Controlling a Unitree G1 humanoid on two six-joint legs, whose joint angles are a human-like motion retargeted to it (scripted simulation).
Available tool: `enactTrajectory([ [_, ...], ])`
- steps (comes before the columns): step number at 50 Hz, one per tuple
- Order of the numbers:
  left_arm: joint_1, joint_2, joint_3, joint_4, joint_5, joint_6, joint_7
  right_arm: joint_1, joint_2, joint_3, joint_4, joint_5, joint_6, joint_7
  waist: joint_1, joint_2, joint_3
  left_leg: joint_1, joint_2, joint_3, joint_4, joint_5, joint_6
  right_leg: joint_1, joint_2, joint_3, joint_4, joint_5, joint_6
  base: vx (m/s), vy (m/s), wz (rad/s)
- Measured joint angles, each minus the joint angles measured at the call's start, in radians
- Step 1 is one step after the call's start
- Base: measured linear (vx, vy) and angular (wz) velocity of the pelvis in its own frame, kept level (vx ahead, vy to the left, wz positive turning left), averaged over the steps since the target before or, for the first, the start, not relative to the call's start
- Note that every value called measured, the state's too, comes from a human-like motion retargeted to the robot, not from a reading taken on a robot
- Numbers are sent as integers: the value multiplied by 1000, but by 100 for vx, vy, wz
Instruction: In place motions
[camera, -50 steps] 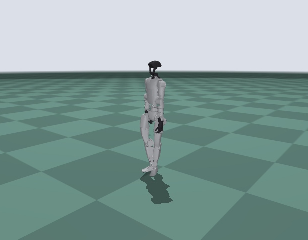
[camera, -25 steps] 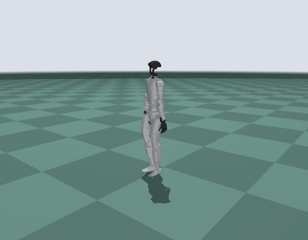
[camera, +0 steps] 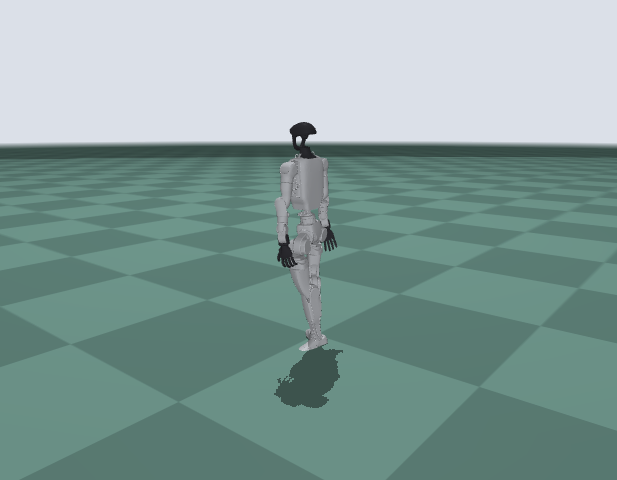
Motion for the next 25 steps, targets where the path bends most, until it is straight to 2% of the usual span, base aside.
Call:
enactTrajectory([
  [3,-2,-2,14,13,-9,3,3,0,7,-24,19,53,4,9,0,7,-4,10,4,113,-15,5,-25,-56,14,153,12,7,-2,-9,-16,-191],
  [10,-63,3,-27,-14,3,12,-6,28,3,-98,44,236,-7,18,24,19,19,38,18,315,-24,15,-63,-66,91,346,-4,-1,-9,-7,-13,-145],
  [13,-91,-5,-30,-63,22,9,-4,41,0,-131,61,312,-20,10,65,17,19,46,16,377,-31,23,-76,-85,95,418,28,-4,0,-1,-11,-115],
  [17,-118,-19,-70,-124,-3,-4,-27,49,-2,-171,74,390,-25,4,91,17,14,50,9,408,-35,29,-87,-106,109,531,46,5,-8,3,-10,-43],
  [21,-120,-31,-89,-154,-11,-11,-28,46,2,-182,61,397,-22,-8,64,33,6,49,19,391,-30,36,-94,-109,140,623,13,24,-28,5,-9,22],
  [23,-114,-34,-92,-154,-9,-12,-26,40,3,-172,49,370,-20,-17,31,43,4,51,27,368,-25,39,-97,-104,152,634,-10,22,-36,9,-13,73],
  [25,-106,-33,-93,-144,-2,-11,-25,34,5,-159,37,325,-15,-22,-22,52,2,55,40,326,-11,42,-101,-90,144,570,-39,20,-49,11,-15,130],
])
